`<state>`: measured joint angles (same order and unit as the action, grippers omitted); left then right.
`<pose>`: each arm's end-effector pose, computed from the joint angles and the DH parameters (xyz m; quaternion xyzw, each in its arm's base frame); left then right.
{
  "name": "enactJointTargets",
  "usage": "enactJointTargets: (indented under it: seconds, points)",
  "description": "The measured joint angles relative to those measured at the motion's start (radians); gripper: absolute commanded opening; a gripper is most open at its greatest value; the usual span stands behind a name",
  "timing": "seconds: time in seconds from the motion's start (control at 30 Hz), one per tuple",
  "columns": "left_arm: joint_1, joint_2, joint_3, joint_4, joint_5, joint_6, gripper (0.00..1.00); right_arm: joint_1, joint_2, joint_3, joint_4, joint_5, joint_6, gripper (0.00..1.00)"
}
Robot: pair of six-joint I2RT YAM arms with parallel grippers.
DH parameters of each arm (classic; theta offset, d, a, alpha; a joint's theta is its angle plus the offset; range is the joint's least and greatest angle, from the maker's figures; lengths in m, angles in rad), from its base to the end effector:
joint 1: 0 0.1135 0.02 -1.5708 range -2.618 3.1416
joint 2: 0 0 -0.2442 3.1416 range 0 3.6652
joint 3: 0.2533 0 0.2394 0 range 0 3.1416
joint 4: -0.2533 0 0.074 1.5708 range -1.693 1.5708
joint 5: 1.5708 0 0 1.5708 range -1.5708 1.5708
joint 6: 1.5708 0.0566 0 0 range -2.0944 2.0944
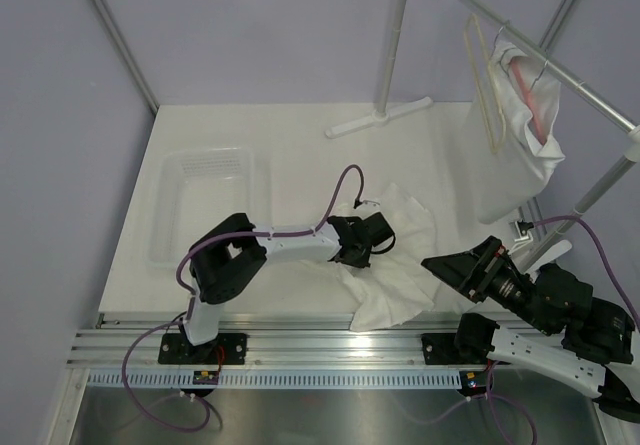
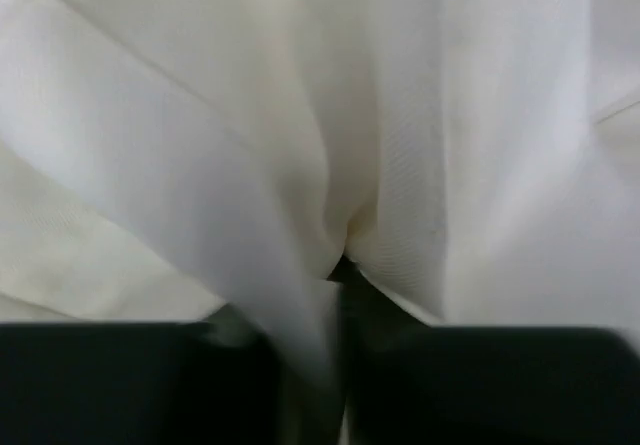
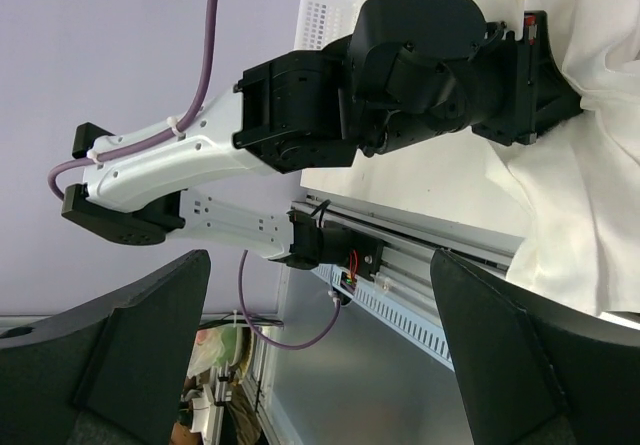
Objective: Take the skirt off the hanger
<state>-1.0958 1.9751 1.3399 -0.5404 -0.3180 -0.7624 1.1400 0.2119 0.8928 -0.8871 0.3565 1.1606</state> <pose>0.1929 -0.3364 0.1309 0.1300 0.9599 -0.0624 0.2404 0.0380 0.0353 0.3314 0.1197 0.7626 0.5104 0.3790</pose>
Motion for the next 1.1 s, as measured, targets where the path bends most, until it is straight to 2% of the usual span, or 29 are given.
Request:
enactJointTargets:
  seconds: [0.2,0.37,0.57,0.67,0.87,1.1]
  points:
    - [0.013,-0.019,-0.010,0.009,-0.032,0.001,0.00,0.000,-0.031,-0.003,-0.001,0.001,0.002,1.00]
    - [0.088,-0.138,0.042,-0.148,-0.113,0.095,0.00,0.000,-0.067,-0.003,-0.002,0.009,0.008,0.99]
    - [0.274,-0.394,0.323,-0.262,-0.211,0.246,0.00,0.000,-0.069,-0.005,-0.002,0.021,0.008,0.99]
    - [0.385,-0.555,0.406,-0.292,-0.257,0.304,0.00,0.000,-0.060,-0.005,0.000,0.024,0.007,0.99]
    - [0.556,-0.792,0.415,-0.365,-0.290,0.406,0.00,0.000,-0.006,-0.016,0.029,0.025,0.003,1.00]
    - [0.761,-0.855,0.379,-0.409,-0.224,0.476,0.00,0.000,0.035,-0.045,0.067,0.023,-0.001,1.00]
